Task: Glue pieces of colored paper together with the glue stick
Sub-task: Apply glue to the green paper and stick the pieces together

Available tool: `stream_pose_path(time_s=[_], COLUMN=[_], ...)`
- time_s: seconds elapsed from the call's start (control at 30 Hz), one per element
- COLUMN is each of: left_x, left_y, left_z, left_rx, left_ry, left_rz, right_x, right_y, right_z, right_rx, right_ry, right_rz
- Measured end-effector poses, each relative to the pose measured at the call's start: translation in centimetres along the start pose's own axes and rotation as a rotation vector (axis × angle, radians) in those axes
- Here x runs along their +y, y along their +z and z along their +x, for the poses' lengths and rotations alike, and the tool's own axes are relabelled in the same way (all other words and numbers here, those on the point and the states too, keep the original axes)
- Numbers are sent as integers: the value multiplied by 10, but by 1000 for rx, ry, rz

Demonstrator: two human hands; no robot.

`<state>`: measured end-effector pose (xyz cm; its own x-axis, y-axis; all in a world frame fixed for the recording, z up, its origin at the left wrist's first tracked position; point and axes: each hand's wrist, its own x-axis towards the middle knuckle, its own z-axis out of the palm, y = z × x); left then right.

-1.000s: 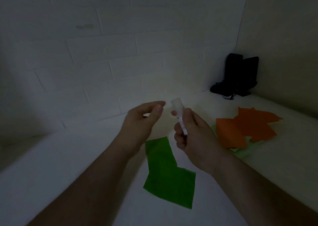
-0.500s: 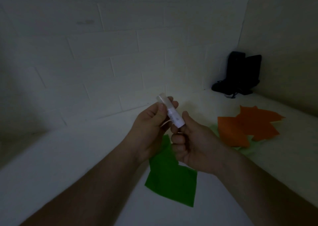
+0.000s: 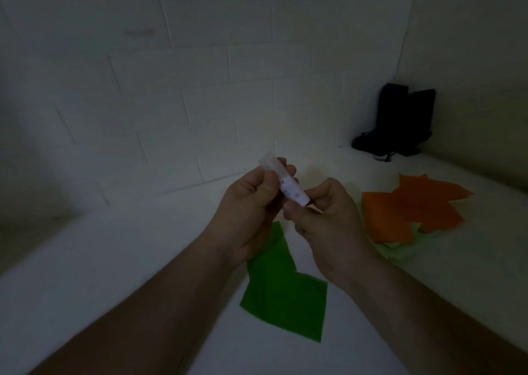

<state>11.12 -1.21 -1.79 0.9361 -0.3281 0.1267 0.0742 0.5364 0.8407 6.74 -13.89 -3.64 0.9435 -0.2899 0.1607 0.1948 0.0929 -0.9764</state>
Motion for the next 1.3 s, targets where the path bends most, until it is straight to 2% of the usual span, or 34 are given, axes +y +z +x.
stream_pose_path(time_s=[0.1, 0.27, 0.33, 0.4, 0.47, 0.53, 0.6, 0.7, 0.83, 1.03, 1.13, 1.2, 1.3], left_x=[2, 5, 6, 6, 5, 6, 6, 6, 8, 5, 5, 7, 9], left_y=[1, 2, 2, 2, 2, 1, 1, 1, 0, 3, 3, 2, 1], left_z=[-2, -4, -4, -4, -4, -4, -4, -4, -3, -4, -4, -4, -4], left_rx=[-3, -12, -18, -24, -20, -22, -37, -47, -46, -65, -61, -57, -67], left_ry=[-8, -8, -25, -34, -21, -9, 4, 29, 38, 59, 56, 51, 25], left_rz=[-9, -11, -35, -54, -48, -27, -5, 8, -3, 13, 13, -2, -24], right_x=[2, -3, -10, -17, -21, -22, -20, -19, -14, -5, -2, -2, -7], right_y=[1, -1, -1, 0, -2, -5, -7, -7, -1, -1, -3, -3, 1], right_z=[1, 1, 0, -3, -3, -3, -4, -4, -5, -6, -5, -5, -7], right_rx=[-13, -142, -205, -266, -292, -325, -354, -335, -270, 3, 71, 46, -91], right_ry=[64, 157, 256, 434, 578, 637, 654, 556, 250, -173, -348, -353, -152], right_rz=[81, 286, 382, 455, 427, 325, 331, 393, 367, -142, -350, -316, -102])
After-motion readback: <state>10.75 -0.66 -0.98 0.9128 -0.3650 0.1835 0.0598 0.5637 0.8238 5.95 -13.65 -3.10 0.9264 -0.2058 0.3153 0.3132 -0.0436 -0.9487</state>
